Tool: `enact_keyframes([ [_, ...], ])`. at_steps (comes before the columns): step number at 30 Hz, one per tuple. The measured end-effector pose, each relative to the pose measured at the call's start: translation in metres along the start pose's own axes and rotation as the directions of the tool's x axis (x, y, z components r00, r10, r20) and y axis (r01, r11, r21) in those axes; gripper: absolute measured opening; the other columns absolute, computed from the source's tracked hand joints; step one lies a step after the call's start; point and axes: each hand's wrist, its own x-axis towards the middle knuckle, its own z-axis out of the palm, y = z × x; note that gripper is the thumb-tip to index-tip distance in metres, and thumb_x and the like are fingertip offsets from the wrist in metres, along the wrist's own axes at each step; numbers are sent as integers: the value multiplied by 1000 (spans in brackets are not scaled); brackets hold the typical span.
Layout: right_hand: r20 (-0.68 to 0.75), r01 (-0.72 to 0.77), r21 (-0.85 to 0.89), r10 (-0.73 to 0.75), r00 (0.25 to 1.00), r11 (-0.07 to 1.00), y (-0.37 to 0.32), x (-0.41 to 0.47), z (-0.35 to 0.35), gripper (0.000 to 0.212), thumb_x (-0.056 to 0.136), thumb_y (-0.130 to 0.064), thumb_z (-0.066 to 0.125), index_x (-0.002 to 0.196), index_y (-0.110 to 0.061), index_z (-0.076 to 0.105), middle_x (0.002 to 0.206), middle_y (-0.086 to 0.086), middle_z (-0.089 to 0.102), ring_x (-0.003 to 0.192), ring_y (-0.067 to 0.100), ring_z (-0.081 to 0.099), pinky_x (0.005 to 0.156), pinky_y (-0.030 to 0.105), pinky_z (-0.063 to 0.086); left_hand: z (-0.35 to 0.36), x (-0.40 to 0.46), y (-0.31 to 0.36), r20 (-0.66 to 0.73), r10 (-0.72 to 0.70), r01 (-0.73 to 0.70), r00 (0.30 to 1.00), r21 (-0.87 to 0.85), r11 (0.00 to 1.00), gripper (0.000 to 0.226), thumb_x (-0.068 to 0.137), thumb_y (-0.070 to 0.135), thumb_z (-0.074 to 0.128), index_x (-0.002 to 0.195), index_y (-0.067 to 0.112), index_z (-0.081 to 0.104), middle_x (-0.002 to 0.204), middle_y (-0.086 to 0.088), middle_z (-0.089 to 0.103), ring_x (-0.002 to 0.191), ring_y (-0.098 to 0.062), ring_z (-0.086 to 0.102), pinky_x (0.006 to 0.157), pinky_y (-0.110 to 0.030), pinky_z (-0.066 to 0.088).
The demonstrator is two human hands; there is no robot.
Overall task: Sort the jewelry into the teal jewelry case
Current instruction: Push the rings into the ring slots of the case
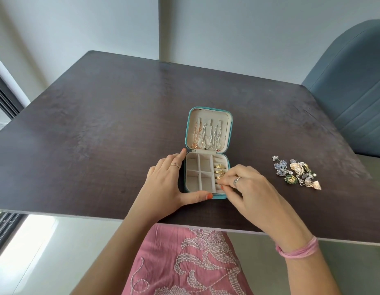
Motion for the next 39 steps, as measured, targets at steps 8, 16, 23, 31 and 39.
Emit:
enact_keyframes([
  [8,-75,-135,100,143,987,986,5,-7,-13,28,84,2,62,99,-18,75,93,-8,65,79,4,55,74,10,37,0,1,-1,-2,2,-2,1000,-3,1000,121,53,92,36,151,23,15,145,10,35,131,-9,33,106,-32,28],
  [16,-92,-100,44,103,990,994,12,-10,-4,32,85,2,59,95,-22,77,90,-7,58,82,13,53,75,35,51,0,1,0,0,-1,1,1000,9,1000,121,53,92,36,151,24,13,146,10,34,132,-9,31,107,-32,28],
  [23,-69,-109,71,114,991,992,13,-11,-2,32,85,2,61,99,-22,77,90,-8,57,79,5,51,74,22,47,1,1,0,-6,-14,14,1000,32,999,122,53,92,32,151,23,13,146,10,33,132,-9,31,107,-32,28],
  [31,-55,-315,434,374,926,844,9,-13,6,37,91,-7,58,125,-21,59,116,-7,62,93,-2,62,76,8,50,1,0,0,10,-7,7,1000,24,1000,121,55,91,36,152,22,10,148,8,32,133,-10,30,107,-32,27],
  [39,43,-384,546,433,900,744,13,-14,16,54,92,-11,59,142,-18,42,125,-10,55,105,-18,54,81,4,46,1,0,-1,21,-33,33,999,-22,999,128,50,95,32,152,22,8,150,8,31,134,-10,30,109,-32,24],
])
